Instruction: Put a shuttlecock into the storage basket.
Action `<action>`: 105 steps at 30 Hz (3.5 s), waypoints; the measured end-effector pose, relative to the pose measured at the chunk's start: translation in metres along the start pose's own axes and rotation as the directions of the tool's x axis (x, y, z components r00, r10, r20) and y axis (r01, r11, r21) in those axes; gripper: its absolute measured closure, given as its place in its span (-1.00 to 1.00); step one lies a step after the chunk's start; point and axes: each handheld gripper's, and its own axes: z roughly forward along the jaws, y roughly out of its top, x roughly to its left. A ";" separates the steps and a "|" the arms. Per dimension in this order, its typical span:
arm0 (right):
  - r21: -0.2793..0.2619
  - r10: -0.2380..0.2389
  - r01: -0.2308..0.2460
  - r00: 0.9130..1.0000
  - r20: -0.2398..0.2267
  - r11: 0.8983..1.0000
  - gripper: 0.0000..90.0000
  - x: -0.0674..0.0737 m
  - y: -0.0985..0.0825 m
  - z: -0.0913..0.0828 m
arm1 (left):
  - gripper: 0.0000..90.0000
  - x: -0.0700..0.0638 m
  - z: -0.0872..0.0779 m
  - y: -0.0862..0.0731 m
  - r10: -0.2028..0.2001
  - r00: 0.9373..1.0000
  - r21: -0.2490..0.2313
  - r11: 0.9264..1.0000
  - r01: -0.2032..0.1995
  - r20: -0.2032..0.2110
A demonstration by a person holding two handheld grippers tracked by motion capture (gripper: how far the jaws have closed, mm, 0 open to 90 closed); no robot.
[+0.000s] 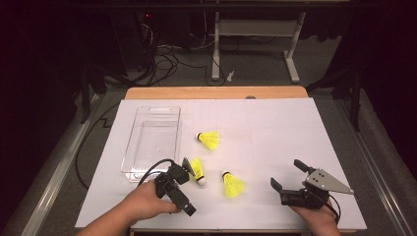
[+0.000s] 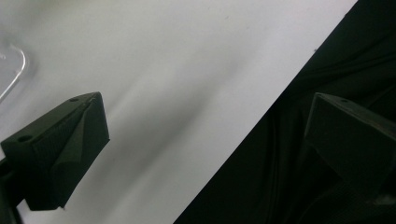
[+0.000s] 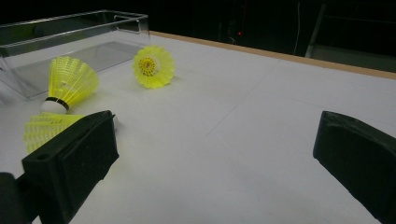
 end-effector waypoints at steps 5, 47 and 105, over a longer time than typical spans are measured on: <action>0.001 0.001 -0.001 1.000 0.000 1.000 -0.99 0.000 0.000 0.000 | -0.98 -0.002 -0.007 0.008 0.011 1.000 -0.001 1.000 -0.011 0.009; 0.003 0.000 0.000 1.000 -0.009 1.000 -0.99 -0.002 0.000 0.000 | -0.46 0.022 -0.056 0.066 -0.013 0.995 -0.082 0.997 0.005 -0.096; 0.012 0.005 -0.005 1.000 -0.012 1.000 -0.98 -0.003 -0.001 0.001 | 0.54 0.055 -0.025 0.081 -0.024 0.999 -0.043 0.999 0.022 -0.037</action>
